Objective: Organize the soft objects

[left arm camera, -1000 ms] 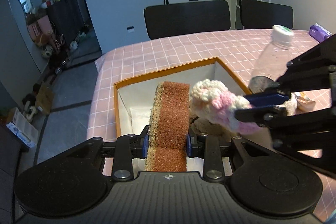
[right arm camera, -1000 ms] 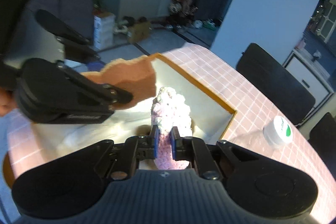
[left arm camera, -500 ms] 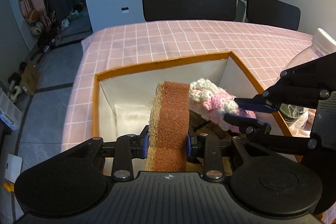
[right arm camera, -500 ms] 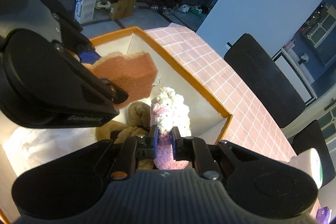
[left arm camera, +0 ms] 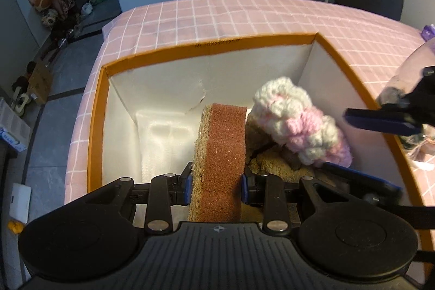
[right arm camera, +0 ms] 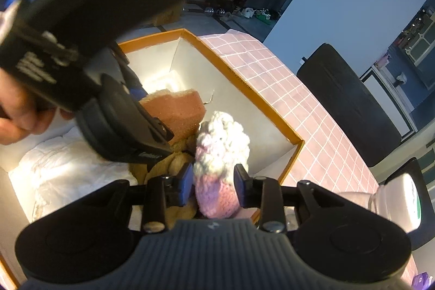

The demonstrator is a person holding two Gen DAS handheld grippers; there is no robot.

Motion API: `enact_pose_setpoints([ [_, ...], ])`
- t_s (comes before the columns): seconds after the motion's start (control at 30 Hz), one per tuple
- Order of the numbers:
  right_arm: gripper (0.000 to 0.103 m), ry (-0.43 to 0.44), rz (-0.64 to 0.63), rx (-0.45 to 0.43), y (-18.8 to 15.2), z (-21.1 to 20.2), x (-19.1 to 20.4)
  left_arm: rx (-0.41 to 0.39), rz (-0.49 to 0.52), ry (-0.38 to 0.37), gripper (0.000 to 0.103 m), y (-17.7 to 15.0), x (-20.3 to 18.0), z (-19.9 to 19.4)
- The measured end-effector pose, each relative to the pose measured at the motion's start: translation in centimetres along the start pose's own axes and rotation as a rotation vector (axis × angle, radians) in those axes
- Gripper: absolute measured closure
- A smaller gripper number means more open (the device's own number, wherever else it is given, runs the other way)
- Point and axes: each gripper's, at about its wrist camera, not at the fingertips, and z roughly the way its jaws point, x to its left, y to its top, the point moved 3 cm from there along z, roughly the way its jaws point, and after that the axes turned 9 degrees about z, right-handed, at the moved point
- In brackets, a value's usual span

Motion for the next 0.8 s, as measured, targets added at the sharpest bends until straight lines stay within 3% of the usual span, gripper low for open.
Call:
enact_pose_setpoints([
  [0.5,0.064,0.022,-0.005,-0.062,-1.1,-3.8,0.2,-0.064,0.038,0.033,0.063,-0.8,-1.1,-5.5],
  [0.6,0.064,0.021,-0.012,-0.074,-1.9,-4.8,0.2,-0.051,0.063,0.033,0.068,-1.1,-1.5,-5.5],
  [0.8,0.063,0.003,-0.023,-0.088,-3.8,-7.0,-0.2,-0.033,0.111,0.232,0.069,-1.4,-2.1,-5.1],
])
